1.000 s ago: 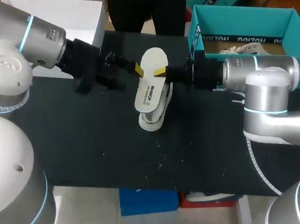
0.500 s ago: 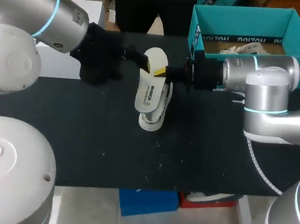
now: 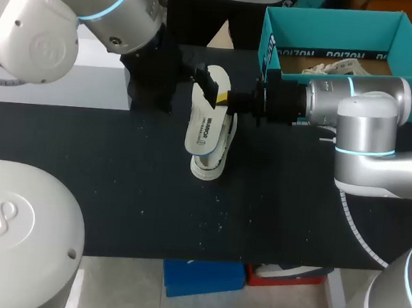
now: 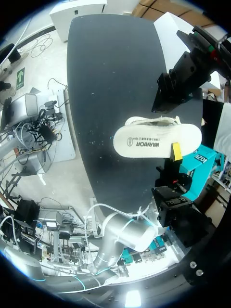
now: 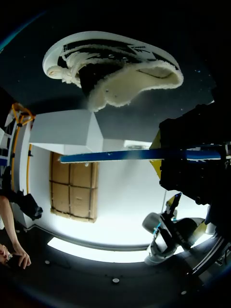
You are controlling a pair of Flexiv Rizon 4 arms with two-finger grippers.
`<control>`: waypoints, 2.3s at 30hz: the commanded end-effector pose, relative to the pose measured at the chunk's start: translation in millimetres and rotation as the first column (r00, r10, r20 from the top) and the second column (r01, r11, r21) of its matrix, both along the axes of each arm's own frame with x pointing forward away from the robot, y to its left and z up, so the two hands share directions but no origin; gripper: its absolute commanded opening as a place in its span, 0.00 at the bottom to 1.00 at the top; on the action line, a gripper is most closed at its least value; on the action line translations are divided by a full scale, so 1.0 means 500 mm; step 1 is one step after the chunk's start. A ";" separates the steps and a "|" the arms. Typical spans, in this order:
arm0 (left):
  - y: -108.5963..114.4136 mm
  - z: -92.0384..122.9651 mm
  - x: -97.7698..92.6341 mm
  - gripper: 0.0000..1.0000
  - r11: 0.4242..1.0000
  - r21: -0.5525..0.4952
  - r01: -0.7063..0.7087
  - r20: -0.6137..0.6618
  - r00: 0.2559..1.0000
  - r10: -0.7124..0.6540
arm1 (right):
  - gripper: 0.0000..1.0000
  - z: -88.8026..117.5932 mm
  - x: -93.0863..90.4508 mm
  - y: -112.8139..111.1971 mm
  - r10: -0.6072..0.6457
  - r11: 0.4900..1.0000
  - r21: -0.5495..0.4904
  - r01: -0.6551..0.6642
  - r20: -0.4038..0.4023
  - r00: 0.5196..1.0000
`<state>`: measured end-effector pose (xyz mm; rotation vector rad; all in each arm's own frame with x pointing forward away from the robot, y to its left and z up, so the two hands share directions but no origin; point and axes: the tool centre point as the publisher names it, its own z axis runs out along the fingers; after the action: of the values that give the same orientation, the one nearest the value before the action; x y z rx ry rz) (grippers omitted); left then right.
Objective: Take the shoe out of the shoebox, open the shoe tongue, remove and reinsert the insole, then place the shoe into the shoebox
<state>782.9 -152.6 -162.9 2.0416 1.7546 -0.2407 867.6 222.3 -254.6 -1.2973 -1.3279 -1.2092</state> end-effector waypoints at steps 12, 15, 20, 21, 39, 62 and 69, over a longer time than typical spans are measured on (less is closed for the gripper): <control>-0.022 -0.035 0.013 1.00 0.918 0.392 -0.057 -0.046 0.996 0.081 | 0.00 -0.001 -0.001 0.003 -0.005 1.000 -0.001 0.005 0.000 1.000; -0.025 -0.043 0.012 1.00 0.922 0.383 -0.051 -0.052 0.996 0.077 | 0.00 -0.001 -0.001 0.003 -0.005 1.000 -0.001 0.005 0.000 1.000; -0.028 -0.056 0.017 1.00 0.923 0.383 -0.042 -0.063 0.995 0.071 | 0.00 -0.001 -0.001 0.003 -0.005 1.000 -0.001 0.005 0.000 1.000; -0.028 -0.058 0.019 1.00 0.923 0.382 -0.041 -0.064 0.995 0.071 | 0.00 -0.001 -0.001 0.003 -0.005 1.000 -0.001 0.005 0.000 1.000; -0.044 -0.061 0.169 1.00 0.928 0.370 -0.036 -0.058 0.996 0.061 | 0.00 -0.001 -0.001 0.003 -0.005 1.000 -0.001 0.005 0.000 1.000; -0.079 -0.061 0.364 1.00 0.926 0.361 -0.105 -0.011 0.993 0.117 | 0.00 -0.001 -0.001 0.003 -0.005 1.000 -0.001 0.005 0.000 1.000; -0.078 -0.045 0.323 1.00 0.928 0.355 -0.112 -0.001 0.993 0.120 | 0.00 -0.001 -0.001 0.003 -0.005 1.000 -0.001 0.005 0.000 1.000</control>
<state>956.7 -195.0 -189.3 2.1790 2.0532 0.0803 868.2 222.9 -255.1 -1.2967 -1.3270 -1.2093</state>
